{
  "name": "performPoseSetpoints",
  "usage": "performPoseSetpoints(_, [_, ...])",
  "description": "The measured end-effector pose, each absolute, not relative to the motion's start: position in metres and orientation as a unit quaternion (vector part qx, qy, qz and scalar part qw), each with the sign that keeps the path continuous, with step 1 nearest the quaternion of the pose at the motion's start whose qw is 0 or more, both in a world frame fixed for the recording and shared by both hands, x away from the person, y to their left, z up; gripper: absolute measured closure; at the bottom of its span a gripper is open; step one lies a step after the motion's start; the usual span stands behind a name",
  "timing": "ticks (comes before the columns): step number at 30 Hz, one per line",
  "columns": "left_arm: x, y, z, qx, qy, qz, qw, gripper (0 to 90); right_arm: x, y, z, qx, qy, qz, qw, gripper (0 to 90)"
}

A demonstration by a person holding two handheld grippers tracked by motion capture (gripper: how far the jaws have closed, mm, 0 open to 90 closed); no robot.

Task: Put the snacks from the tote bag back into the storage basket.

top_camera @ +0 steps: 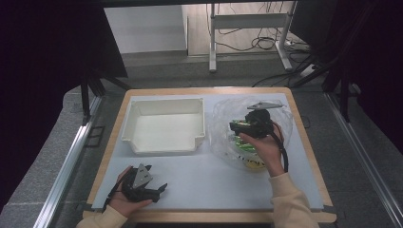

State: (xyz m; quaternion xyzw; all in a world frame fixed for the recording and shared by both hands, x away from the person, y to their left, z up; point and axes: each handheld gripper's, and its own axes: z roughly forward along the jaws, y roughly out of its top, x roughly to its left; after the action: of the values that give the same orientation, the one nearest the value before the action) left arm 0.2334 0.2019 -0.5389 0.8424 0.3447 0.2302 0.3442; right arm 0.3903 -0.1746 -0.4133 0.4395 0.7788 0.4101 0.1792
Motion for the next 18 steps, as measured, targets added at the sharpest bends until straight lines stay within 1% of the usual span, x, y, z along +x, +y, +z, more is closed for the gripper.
performPoseSetpoints(18, [0.233,0.202,-0.539,0.842,0.344,0.231,0.345,13.5,0.415,-0.201,-0.421,0.476,0.764,0.394,0.183,31.1])
